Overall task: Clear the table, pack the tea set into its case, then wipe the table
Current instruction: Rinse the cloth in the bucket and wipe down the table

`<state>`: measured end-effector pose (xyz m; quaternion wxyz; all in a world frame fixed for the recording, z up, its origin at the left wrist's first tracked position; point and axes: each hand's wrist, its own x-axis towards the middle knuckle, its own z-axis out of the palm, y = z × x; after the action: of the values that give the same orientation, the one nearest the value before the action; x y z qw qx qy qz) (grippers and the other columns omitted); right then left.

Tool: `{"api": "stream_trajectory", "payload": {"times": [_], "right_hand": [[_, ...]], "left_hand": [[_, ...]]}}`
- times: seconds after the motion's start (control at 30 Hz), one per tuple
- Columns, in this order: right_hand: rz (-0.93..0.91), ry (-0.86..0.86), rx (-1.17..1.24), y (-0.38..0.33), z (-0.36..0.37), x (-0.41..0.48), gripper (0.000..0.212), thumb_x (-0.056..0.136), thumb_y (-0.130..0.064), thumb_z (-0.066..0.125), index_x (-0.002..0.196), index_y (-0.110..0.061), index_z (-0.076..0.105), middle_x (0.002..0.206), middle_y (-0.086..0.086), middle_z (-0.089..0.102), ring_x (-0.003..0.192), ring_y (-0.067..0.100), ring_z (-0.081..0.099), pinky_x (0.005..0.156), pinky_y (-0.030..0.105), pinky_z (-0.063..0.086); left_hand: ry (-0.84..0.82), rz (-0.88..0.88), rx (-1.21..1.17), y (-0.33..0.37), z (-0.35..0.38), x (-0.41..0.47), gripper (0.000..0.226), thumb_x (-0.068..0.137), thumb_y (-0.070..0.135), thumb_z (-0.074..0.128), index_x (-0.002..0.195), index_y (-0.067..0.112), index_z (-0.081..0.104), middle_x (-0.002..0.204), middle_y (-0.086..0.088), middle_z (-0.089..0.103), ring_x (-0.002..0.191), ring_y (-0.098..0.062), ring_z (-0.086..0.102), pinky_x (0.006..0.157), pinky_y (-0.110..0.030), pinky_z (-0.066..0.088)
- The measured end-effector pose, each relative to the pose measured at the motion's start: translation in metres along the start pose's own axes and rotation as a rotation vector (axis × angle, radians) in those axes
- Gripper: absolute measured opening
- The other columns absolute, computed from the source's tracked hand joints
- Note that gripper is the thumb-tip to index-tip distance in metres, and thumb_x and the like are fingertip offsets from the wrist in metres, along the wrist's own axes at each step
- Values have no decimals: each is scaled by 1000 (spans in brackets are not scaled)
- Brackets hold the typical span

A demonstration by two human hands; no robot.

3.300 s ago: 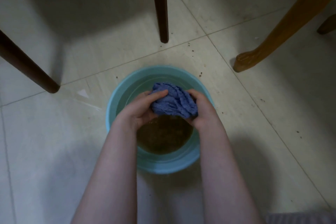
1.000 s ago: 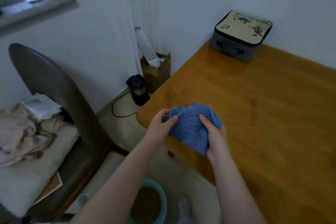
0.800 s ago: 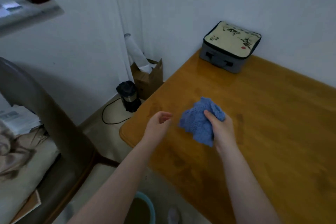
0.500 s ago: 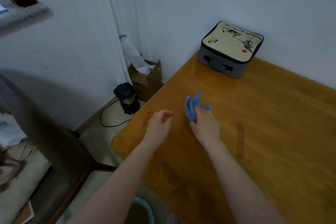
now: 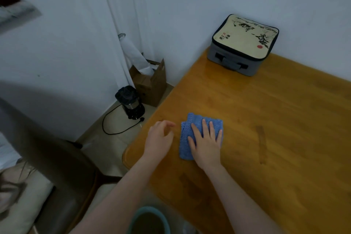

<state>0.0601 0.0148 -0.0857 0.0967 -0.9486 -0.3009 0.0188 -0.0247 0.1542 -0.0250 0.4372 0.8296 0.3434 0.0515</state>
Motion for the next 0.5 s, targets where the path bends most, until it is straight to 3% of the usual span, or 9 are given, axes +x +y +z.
{"api": "stream_trajectory", "payload": {"times": [0.07,0.27,0.5], "right_hand": [[33,-23,-20,-3,8,-3,58,96,-55,27,142,-27,49,151,10,42,141,34,36,114,61,22],[197,9,-33,-7,14,19,65,94,-63,19,149,-32,36,158,5,30,147,29,21,118,56,7],[270,-50,-35,10,9,69,76,85,-70,-2,154,-40,9,164,-1,1,150,24,-6,118,53,-9]], "left_hand": [[-21,52,38,-3,-4,2,21,94,18,53,104,36,57,111,10,54,110,-13,49,97,-37,45],[-74,170,156,-8,-8,21,27,92,15,53,112,34,58,124,10,51,117,-9,41,97,-25,33],[-79,289,217,5,4,67,32,90,16,55,117,34,58,123,11,50,115,-9,43,99,-30,36]]}}
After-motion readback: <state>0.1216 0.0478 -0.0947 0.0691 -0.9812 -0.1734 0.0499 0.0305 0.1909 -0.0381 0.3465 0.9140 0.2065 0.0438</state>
